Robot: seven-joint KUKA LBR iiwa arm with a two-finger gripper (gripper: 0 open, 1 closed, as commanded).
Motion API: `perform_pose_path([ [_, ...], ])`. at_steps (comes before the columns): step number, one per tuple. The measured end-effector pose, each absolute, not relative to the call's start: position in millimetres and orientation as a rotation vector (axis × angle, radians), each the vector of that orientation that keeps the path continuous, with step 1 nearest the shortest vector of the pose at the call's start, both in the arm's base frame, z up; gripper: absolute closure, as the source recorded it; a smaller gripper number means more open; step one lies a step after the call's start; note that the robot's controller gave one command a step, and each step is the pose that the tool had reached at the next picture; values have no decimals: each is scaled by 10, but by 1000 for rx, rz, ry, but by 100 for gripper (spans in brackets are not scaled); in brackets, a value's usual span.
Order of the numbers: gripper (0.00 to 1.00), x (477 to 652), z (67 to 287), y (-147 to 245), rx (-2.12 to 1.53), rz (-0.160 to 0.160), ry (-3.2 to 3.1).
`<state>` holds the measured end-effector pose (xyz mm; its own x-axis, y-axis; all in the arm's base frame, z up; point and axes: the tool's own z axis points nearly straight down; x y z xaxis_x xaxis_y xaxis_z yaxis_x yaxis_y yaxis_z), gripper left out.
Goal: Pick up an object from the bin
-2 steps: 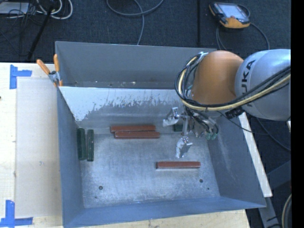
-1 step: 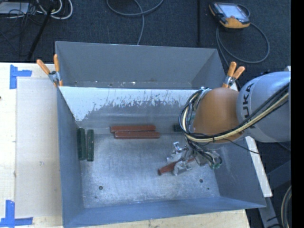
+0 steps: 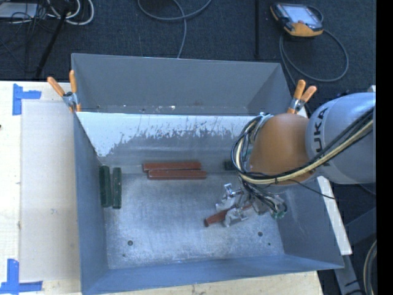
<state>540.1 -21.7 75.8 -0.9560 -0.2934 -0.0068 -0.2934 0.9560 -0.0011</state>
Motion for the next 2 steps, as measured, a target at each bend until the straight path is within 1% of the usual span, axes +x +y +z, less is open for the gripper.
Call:
perform_pose_path([
  [1, 100, 5315, 2177, -6, -429, 1, 3112],
  [2, 100, 5315, 2176, -6, -429, 1, 3112],
])
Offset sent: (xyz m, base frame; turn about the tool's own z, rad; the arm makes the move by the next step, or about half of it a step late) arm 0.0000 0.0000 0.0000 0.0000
